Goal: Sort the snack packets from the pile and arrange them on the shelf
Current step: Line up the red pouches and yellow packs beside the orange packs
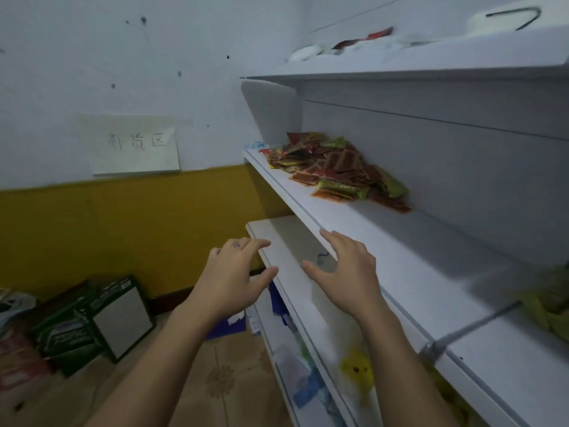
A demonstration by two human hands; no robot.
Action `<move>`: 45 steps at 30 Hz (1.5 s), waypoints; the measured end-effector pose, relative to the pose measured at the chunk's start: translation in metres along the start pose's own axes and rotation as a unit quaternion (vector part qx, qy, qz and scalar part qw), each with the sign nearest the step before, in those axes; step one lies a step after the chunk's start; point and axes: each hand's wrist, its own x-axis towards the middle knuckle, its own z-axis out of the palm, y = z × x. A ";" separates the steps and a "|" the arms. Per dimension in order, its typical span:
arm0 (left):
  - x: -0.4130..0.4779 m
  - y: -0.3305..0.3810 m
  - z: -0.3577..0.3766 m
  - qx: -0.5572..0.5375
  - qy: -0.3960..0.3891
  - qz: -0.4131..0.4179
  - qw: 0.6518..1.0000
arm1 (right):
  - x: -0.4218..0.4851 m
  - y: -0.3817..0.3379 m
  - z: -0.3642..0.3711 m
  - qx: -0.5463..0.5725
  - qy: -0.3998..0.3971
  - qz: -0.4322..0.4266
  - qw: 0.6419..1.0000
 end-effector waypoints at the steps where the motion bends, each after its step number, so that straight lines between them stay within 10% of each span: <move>1: 0.012 -0.005 0.003 0.000 0.001 0.001 1.000 | 0.012 0.003 0.003 0.004 0.003 0.005 1.000; 29: 0.339 -0.273 0.050 -0.083 -0.034 0.094 0.992 | 0.347 -0.065 0.182 -0.093 0.046 0.052 0.993; 45: 0.524 -0.264 0.127 -0.070 -0.075 0.171 0.980 | 0.517 -0.001 0.209 -0.108 0.080 0.142 0.981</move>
